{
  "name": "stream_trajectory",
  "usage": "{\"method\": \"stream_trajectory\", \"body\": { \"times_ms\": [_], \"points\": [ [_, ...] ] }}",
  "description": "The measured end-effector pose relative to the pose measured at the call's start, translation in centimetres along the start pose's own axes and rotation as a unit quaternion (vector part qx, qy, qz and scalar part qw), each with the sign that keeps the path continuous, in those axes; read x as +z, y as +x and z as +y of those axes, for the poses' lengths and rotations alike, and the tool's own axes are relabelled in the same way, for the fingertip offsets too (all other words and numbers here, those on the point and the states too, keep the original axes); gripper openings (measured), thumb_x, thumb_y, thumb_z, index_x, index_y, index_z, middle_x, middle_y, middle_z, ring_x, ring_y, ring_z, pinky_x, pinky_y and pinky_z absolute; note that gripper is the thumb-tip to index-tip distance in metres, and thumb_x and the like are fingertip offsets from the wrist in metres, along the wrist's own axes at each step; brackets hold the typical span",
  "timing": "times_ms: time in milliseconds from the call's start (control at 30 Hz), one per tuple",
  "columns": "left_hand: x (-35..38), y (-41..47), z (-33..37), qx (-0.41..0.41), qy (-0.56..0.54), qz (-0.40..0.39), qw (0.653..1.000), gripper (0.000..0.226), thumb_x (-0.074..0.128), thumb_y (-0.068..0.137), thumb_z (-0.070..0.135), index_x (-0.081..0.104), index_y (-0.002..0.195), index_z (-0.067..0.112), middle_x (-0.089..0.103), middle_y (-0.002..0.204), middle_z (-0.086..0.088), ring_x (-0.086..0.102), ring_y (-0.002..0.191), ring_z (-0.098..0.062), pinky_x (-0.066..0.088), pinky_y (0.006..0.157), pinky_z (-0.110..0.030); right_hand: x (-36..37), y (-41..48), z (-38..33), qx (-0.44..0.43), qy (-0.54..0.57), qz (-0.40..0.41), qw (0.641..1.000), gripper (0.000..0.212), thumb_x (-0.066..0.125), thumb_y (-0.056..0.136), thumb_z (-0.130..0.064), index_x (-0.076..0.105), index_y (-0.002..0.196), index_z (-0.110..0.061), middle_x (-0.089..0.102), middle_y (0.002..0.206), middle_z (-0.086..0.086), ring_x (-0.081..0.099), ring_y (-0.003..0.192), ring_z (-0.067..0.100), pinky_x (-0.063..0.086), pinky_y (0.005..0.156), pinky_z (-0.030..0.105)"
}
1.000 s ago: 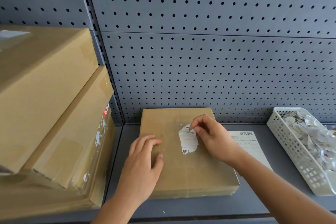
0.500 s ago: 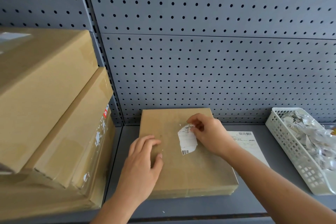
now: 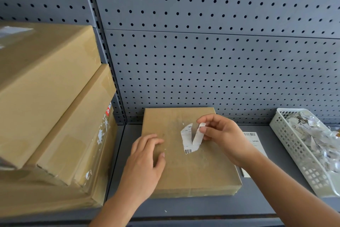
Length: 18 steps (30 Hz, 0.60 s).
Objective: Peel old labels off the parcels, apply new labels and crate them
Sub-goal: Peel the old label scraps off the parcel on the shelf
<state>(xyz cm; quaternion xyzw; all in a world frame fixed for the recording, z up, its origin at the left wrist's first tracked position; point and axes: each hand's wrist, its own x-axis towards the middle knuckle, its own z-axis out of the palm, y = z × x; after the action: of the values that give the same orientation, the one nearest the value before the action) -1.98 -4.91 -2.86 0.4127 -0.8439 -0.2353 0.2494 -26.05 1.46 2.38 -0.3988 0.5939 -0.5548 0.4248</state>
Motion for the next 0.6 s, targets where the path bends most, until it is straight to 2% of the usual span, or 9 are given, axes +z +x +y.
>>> {"method": "stream_trajectory", "body": {
  "times_ms": [167,333,600],
  "points": [
    [0.0,0.0,0.0,0.000,0.004,0.000,1.000,0.032,0.052,0.098,0.035,0.054,0.130,0.034,0.037,0.139,0.028,0.023,0.136,0.006,0.024,0.103,-0.013,-0.1,-0.3,0.6,-0.002,0.072,0.002,0.997,0.018,0.061,0.091,0.003,0.071,0.096,-0.011,0.062,0.081,0.008,0.055,0.079,0.023,0.048,0.080,0.036],
    [0.0,0.0,0.1,-0.003,0.005,0.000,1.000,0.032,0.051,0.097,0.036,0.054,0.130,0.034,0.038,0.138,0.027,0.024,0.136,0.006,0.026,0.103,-0.014,-0.2,-0.1,0.6,-0.005,0.126,0.007,0.992,0.014,0.055,0.093,0.004,0.066,0.096,-0.005,0.060,0.080,0.009,0.054,0.077,0.023,0.047,0.079,0.037],
    [0.0,-0.1,0.2,-0.008,0.001,-0.006,1.000,0.032,0.050,0.097,0.037,0.052,0.129,0.037,0.036,0.139,0.030,0.021,0.137,0.007,0.028,0.099,-0.016,-0.7,-0.1,1.3,-0.006,0.213,-0.002,0.977,0.011,0.056,0.089,0.002,0.061,0.097,-0.005,0.055,0.079,0.011,0.052,0.072,0.019,0.044,0.071,0.030]
  ]
}}
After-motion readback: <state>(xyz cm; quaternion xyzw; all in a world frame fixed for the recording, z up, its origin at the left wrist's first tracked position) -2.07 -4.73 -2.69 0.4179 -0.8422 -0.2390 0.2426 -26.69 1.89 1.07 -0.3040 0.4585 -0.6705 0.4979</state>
